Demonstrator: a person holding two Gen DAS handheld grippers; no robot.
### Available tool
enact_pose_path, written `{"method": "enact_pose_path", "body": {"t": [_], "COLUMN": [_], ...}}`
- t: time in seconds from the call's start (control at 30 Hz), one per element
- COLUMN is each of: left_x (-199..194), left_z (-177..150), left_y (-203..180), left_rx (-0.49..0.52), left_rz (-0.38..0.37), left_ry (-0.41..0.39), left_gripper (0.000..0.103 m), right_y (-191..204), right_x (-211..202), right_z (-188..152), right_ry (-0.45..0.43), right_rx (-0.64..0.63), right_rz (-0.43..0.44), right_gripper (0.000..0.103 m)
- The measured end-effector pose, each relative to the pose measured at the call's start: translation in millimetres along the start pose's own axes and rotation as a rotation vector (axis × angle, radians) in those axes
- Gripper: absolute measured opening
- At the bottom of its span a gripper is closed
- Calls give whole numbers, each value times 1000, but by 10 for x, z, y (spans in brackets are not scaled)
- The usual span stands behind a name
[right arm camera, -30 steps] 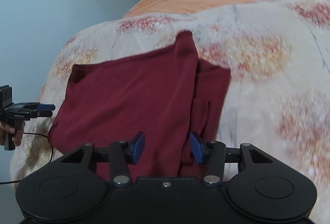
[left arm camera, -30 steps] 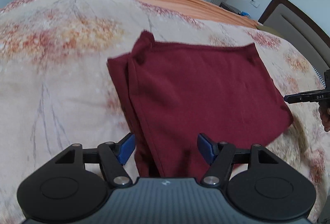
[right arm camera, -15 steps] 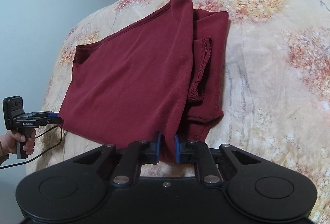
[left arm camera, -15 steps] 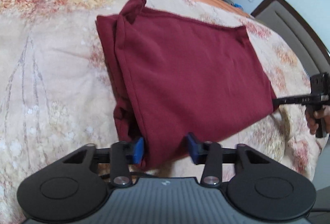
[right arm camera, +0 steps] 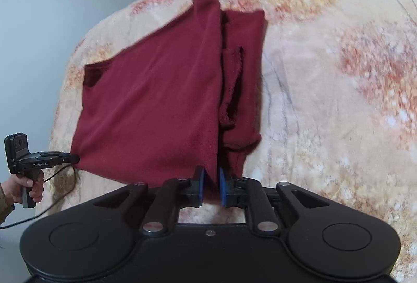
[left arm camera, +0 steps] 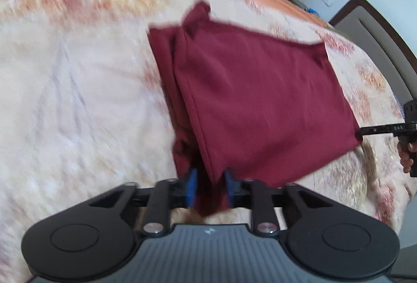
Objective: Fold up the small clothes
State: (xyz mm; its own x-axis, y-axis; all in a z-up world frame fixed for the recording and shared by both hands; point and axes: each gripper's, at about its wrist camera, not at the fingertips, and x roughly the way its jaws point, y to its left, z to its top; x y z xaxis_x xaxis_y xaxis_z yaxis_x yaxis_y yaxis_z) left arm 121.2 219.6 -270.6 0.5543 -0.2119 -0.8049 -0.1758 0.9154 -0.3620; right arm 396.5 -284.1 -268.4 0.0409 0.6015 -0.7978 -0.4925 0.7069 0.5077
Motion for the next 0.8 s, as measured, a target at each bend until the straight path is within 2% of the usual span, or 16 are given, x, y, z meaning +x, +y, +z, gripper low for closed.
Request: {"method": "enact_pose_path", "body": {"t": [0.03, 0.07, 0.13, 0.23, 0.3, 0.4, 0.5, 0.57, 0.63, 0.7, 0.77, 0.8], "left_x": [-96, -156, -162, 91, 363, 759, 923, 938, 862, 713, 591, 551], "left_z": [82, 175, 411, 775, 1011, 1238, 1448, 1547, 1584, 1558, 1464, 1397], "left_y": [0, 1, -24, -127, -195, -227, -14, 253, 437, 524, 531, 517], "left_rx": [15, 24, 57, 116, 133, 159, 58, -78, -198, -251, -257, -247], "left_rz": [8, 8, -2, -28, -54, -48, -38, -7, 43, 40, 16, -3], "left_ry": [-44, -76, -113, -124, -101, -43, -72, -119, -183, -252, -277, -272], "left_gripper": [53, 57, 57, 57, 57, 57, 55, 45, 46, 48, 57, 58], "right_y": [26, 58, 132, 239, 280, 310, 265, 160, 30, -38, -6, 47], "right_x": [-66, -141, -241, -190, -28, 317, 646, 779, 767, 644, 528, 487], "right_z": [37, 83, 213, 547, 826, 1247, 1561, 1727, 1818, 1827, 1783, 1746], "right_ry": [-27, -61, -125, -209, -248, -267, -221, -209, -251, -316, -350, -348], "right_rx": [-4, -11, -36, -70, -64, -51, -39, -11, 31, 54, 18, -13], "right_rz": [-7, -8, 5, 59, 107, 191, 262, 201, 71, 17, 13, 9], "right_gripper": [25, 27, 37, 48, 49, 53, 57, 57, 55, 55, 58, 61]}}
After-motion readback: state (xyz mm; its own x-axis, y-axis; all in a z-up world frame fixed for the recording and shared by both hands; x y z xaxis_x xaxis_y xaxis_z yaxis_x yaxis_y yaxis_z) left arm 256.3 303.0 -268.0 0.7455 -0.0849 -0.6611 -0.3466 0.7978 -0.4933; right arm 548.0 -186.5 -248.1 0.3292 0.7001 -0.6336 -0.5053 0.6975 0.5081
